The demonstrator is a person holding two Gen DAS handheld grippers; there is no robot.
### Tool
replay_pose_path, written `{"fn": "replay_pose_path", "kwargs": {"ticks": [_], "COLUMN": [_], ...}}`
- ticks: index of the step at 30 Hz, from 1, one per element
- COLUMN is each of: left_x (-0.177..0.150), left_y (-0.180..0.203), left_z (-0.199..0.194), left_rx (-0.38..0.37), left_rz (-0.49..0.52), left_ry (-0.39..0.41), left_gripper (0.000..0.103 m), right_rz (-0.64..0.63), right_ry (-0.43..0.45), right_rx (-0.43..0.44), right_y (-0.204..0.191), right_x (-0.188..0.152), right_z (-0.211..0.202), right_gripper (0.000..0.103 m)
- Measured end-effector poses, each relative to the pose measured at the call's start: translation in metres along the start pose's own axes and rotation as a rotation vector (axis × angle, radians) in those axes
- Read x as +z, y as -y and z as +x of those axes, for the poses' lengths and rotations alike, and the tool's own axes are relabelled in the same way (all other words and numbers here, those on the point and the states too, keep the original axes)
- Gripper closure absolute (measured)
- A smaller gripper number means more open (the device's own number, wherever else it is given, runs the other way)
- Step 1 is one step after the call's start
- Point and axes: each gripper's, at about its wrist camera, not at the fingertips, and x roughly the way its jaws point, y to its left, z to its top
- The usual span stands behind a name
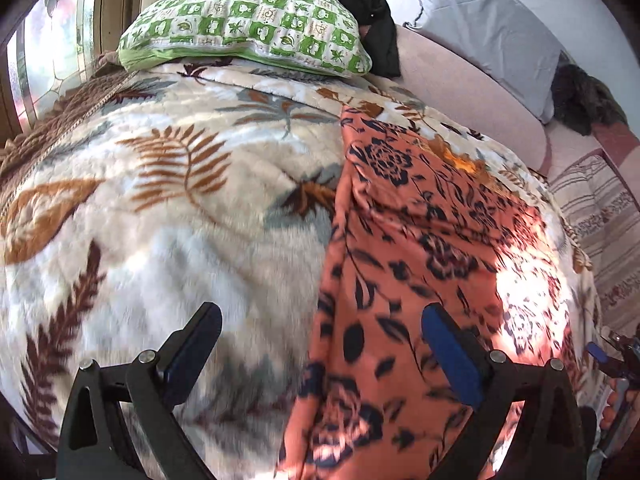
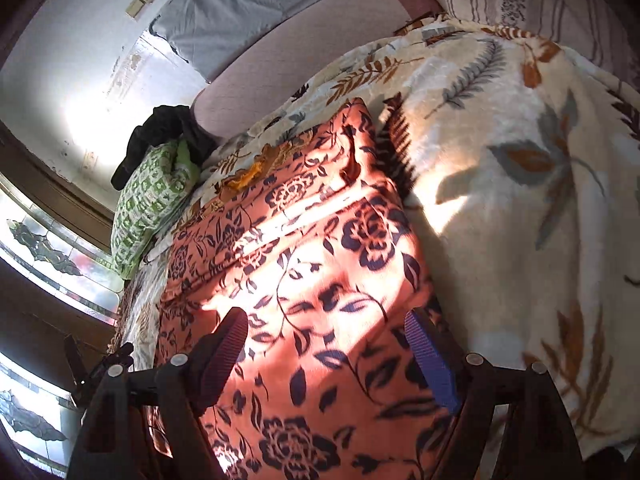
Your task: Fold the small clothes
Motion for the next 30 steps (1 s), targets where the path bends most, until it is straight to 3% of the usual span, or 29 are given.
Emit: {"fn": "replay_pose_path", "kwargs": {"ticks": [3,9,12,16,19,26,29,30], "left_x": [-0.038,-0.080,-0.082,-0.083,-0.087,-0.087,-0.092,-0.094], "left_y": [-0.002,-0.007,-0.008,-0.010,-0.013,-0.010,-0.014,-0.016], "left_z": [-0.013,-0.012,-0.018,-0.017,-0.011,-0.031,-0.016,-0.012], "left_rx": [-0.052,-0.049,-0.067,-0.079,-0.086,-0.123,-0.064,-0.047], "left_rz": [-0.002,-0.026,-0.032,-0.049,-0.060,-0.061,-0.059,-0.068], "left_ry": [-0.055,-0.120,-0.106,-0.115,-0.135,-0.073,-0.131,-0.153], "left_gripper": [0.003,0.003,0.003,0.003,0.003,0.005,0.005,0.010], "right_rz": [-0.006,0.019,0.030,0.099,0.138,0.130,0.154,0.165], "right_ry": [-0.047,-0.116,-0.130,-0.189,-0.260,-0.255,-0.277,-0.279], "right_rx": [-0.001,0.008,0.016,0.089,0.073,0.158,0.154,0.161], "right_y": [0.015,0.039,0.047,0.063,0.071,0.069,0.075,0.077], "right_x": [-0.024,-0.041,-0.045,-0.053,-0.063,-0.070,-0.074,-0.075], "right_z": [-0.018,-0.027,-0.028,-0.024,-0.015,-0.025,-0.019,-0.017], "right_gripper": [0.020,0.020,0.020,0.020,0.020,0.019,0.020,0.020]}}
